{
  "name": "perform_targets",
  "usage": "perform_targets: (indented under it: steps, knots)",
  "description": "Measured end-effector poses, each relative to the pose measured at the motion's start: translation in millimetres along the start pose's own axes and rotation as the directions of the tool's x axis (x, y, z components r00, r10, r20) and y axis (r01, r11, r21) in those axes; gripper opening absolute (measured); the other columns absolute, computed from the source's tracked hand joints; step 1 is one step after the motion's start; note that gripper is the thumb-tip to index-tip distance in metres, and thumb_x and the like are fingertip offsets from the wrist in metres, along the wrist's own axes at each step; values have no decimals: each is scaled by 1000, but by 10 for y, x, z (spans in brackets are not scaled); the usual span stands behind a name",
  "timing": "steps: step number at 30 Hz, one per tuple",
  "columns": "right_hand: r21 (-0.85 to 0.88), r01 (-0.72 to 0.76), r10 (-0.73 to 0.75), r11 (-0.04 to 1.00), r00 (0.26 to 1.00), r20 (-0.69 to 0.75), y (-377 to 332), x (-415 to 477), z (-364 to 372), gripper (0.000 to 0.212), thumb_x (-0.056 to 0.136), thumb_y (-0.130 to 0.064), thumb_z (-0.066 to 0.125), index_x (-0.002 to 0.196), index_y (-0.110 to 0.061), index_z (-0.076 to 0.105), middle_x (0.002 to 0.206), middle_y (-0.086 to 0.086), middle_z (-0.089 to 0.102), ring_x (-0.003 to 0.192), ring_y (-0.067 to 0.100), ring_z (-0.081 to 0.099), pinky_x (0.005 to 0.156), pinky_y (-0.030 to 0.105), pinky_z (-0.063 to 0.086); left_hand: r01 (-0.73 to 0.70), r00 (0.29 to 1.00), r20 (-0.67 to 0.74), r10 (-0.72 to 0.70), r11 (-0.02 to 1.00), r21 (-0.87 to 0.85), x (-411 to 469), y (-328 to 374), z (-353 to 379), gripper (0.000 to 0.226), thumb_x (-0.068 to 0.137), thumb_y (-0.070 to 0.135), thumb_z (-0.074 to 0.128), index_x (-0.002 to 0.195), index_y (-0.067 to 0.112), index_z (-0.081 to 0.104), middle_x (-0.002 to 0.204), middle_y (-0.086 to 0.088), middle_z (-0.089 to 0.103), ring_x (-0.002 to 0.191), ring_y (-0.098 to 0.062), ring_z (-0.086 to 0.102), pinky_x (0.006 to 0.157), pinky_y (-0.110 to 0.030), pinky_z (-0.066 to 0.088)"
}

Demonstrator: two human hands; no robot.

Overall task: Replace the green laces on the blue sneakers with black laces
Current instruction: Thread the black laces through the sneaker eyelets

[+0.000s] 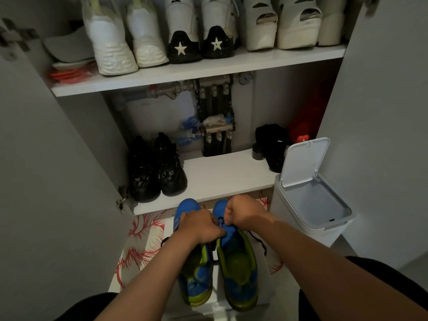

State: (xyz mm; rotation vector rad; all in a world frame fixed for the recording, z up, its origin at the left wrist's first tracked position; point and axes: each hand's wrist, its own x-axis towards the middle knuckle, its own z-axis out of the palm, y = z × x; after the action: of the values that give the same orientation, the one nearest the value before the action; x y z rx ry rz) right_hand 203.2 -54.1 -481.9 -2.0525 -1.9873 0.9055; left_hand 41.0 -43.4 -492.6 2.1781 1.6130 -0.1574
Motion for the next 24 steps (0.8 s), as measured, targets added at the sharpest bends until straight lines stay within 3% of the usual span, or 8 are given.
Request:
perform_targets:
  steps: [2,5,7,16,21,24]
  knots:
    - [-89,-6,5,996,1000,-14,-29,-10,28,11,87,-19,68,91,-18,78,97,-1,75,92,17,69,82,29,56,-4,1000,11,5,988,-152,-10,-49,35,31,67,46,60,78,21,74,72,0,69,76,-16,64,71,-30,47]
    - [-142,-30,27,989,999,-26,-56,-19,71,15,89,-22,64,95,-15,77,98,2,73,93,20,68,82,30,56,-16,1000,19,24,943,-333,-41,-118,85,25,71,31,57,64,7,64,52,-1,51,54,-13,52,55,-25,38]
    - [-150,-39,33,988,999,-42,-66,-19,116,16,90,-25,63,95,-15,76,97,3,73,92,20,68,82,31,56,-9,1000,8,13,921,-388,-50,-137,116,25,75,26,58,55,11,55,49,1,44,50,-12,44,54,-25,35]
    - [-112,-91,82,990,993,-83,-106,-51,222,19,91,-26,63,96,-10,74,97,7,71,89,21,67,76,29,54,-1,1000,-10,-4,891,-455,-69,-181,139,30,81,18,57,54,15,44,53,-4,38,50,-15,38,54,-28,30]
    - [-146,-117,103,982,989,-103,-131,-64,257,22,95,-25,59,99,-8,72,101,10,70,85,23,63,68,26,45,10,1000,7,-8,881,-472,-63,-182,126,30,83,19,58,55,14,48,54,-5,42,52,-15,41,55,-29,34]
    - [-117,-137,123,984,985,-118,-136,-67,288,22,93,-27,61,101,-10,73,101,7,70,87,21,65,69,25,46,-3,1000,15,11,882,-471,-70,-182,107,27,81,18,60,57,14,48,55,-4,40,52,-14,40,56,-29,33]
